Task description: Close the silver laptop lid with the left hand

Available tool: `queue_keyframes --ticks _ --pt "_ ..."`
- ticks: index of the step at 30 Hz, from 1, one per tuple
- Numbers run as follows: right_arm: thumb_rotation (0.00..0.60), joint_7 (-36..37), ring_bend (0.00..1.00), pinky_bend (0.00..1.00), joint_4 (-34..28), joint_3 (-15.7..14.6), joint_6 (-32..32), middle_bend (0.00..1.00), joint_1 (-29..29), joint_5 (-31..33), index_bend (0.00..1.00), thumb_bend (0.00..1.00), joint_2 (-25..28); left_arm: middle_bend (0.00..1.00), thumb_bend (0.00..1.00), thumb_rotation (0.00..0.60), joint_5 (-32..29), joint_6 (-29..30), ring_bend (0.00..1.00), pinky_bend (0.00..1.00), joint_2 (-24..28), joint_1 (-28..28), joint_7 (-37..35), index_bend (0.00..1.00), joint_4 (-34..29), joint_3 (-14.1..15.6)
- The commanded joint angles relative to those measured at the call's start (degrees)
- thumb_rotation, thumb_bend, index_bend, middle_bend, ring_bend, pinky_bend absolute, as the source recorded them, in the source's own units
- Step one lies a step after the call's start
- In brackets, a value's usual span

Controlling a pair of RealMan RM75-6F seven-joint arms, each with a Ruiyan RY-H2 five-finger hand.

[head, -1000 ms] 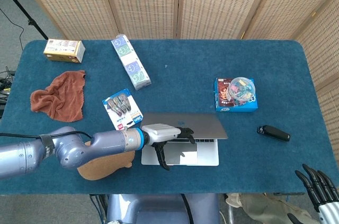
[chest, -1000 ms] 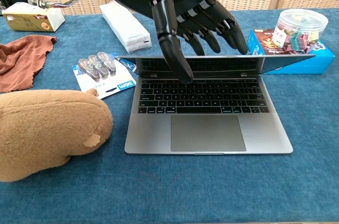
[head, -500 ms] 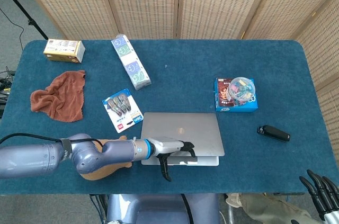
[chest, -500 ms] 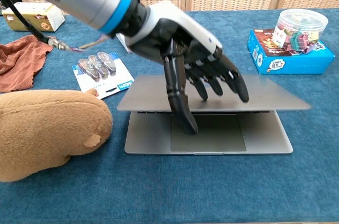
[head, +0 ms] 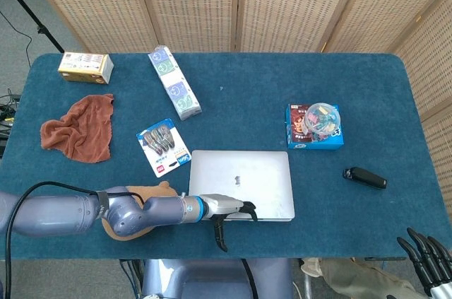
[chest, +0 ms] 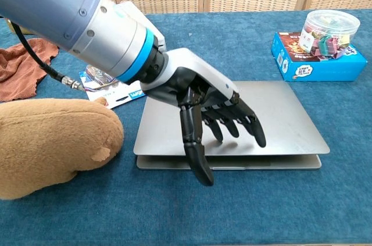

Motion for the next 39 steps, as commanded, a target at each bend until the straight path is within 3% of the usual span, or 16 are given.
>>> queue_keyframes --ticks 1,16,22,29,34,35,36,39 --pt "0.6 0.1 0.0 0.05 0.0 0.0 0.0 0.0 0.0 -0.1 0.0 0.18 0.0 0.02 0.11 0.6 0.1 0.0 0.05 0.08 -0.6 0.2 0.1 0.18 0.3 0.6" --pt "0.6 -0.2 0.0 0.05 -0.1 0.0 -1.0 0.0 0.1 -0.5 0.0 0.18 0.0 0.02 0.11 0.6 0.9 1.1 0.05 0.08 -4.0 2.4 0.7 0.18 1.9 4.2" --pt "0.6 -0.4 0.0 0.05 -0.3 0.1 -1.3 0.0 0.2 -0.6 0.0 0.18 0.0 0.02 0.11 0.6 1.0 1.9 0.05 0.08 -2.8 2.8 0.9 0.18 1.6 3.2" --pt "0.6 -0.6 0.0 0.05 -0.3 0.1 -1.5 0.0 0.3 -0.8 0.0 0.18 -0.1 0.02 0.11 0.6 0.8 3.5 0.05 0.08 3.4 2.1 0.8 0.18 -0.8 -0.7" --pt "0.6 -0.4 0.0 0.05 -0.3 0.1 -1.9 0.0 0.4 -0.8 0.0 0.18 -0.1 0.02 0.11 0.6 -0.1 6.4 0.05 0.08 13.2 2.4 0.4 0.18 -4.2 -4.2" --pt "0.6 -0.5 0.0 0.05 -0.3 0.1 -2.0 0.0 0.5 -0.8 0.0 0.18 -0.1 0.02 0.11 0.6 -1.8 8.8 0.05 0.08 11.5 1.3 -0.9 0.18 -4.1 -6.5" --pt "0.6 -0.5 0.0 0.05 -0.4 0.1 -2.1 0.0 0.5 -0.8 0.0 0.18 -0.1 0.02 0.11 0.6 -2.0 10.5 0.05 0.08 13.9 2.8 -0.5 0.18 -5.1 -5.0" --pt "0.6 -0.7 0.0 0.05 -0.6 0.2 -2.7 0.0 0.8 -0.6 0.0 0.18 -0.2 0.02 0.11 0.6 -2.5 14.5 0.05 0.08 19.4 5.4 0.5 0.18 -9.1 -4.0"
